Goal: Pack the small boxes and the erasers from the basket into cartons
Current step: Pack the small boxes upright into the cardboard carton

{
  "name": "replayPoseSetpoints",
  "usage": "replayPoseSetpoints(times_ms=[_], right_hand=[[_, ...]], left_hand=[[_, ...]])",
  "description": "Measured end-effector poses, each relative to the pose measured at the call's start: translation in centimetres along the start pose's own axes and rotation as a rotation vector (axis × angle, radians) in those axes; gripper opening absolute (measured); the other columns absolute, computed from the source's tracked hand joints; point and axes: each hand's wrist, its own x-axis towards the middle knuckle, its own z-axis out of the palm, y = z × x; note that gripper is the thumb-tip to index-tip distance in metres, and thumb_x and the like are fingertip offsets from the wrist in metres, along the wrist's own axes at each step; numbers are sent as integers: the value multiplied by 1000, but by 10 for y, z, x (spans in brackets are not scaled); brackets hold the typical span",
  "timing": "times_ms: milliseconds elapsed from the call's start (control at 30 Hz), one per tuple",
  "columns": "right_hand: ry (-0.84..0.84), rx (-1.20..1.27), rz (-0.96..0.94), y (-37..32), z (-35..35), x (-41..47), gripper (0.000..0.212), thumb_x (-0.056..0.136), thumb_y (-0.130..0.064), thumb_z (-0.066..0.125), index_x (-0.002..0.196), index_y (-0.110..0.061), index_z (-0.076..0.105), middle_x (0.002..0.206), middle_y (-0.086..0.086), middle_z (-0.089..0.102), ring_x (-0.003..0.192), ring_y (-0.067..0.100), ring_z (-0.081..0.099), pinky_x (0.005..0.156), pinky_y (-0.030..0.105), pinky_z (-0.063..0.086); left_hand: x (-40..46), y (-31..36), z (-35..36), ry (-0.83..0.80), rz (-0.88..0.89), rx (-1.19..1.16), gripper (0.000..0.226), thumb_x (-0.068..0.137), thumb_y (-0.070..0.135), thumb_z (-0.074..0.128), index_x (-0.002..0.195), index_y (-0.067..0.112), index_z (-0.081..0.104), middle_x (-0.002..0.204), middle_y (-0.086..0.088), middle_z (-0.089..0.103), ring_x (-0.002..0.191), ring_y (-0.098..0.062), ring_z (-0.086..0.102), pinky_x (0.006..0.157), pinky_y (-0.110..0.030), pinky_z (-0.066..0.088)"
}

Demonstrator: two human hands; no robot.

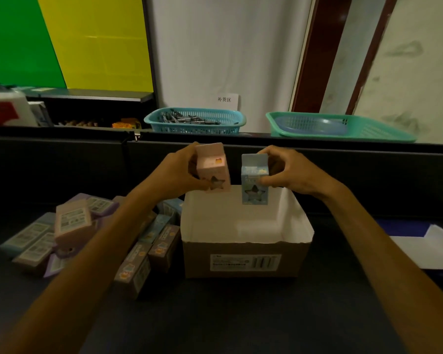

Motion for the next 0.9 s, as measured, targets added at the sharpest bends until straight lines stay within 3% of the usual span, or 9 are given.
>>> replayPoseSetpoints(times_ms=[200, 333, 500, 700, 900], right_hand=[[-187, -243, 16, -4, 13, 11, 53, 76, -17, 77, 118, -30, 49, 114, -5, 57, 96, 12, 62, 78, 34, 59], [-236, -432, -2, -5, 30, 23, 52, 75, -23, 78, 117, -30, 49, 119, -2, 58, 104, 15, 58, 85, 37, 55], [-246, -548, 38, -3, 44, 33, 53, 74, -22, 78, 117, -28, 48, 121, 2, 56, 104, 19, 56, 85, 38, 55], [-250, -630, 46, 3, 53, 35, 55, 76, -24, 77, 122, -27, 47, 122, 3, 55, 103, 20, 56, 82, 36, 53], [-250, -729, 37, 7, 56, 36, 56, 77, -33, 76, 124, -31, 47, 121, 0, 55, 101, 18, 54, 74, 31, 47]], left_hand=[[8, -12, 7, -140, 41, 283, 76, 71, 20, 78, 128, 38, 31, 86, 14, 53, 79, -4, 57, 68, -21, 51], [12, -25, 19, -185, -19, 464, 67, 78, 33, 72, 129, 40, 30, 93, 9, 57, 81, -10, 59, 72, -29, 55], [13, -28, 27, -151, -18, 525, 56, 80, 42, 67, 126, 34, 36, 104, 0, 62, 87, -16, 62, 74, -35, 57], [14, -29, 26, -187, -51, 582, 45, 71, 32, 78, 107, 24, 52, 110, 6, 43, 97, -14, 47, 83, -34, 50], [19, -29, 29, -232, -110, 620, 58, 66, 18, 80, 103, 28, 37, 107, 1, 46, 95, -14, 42, 76, -29, 47]])
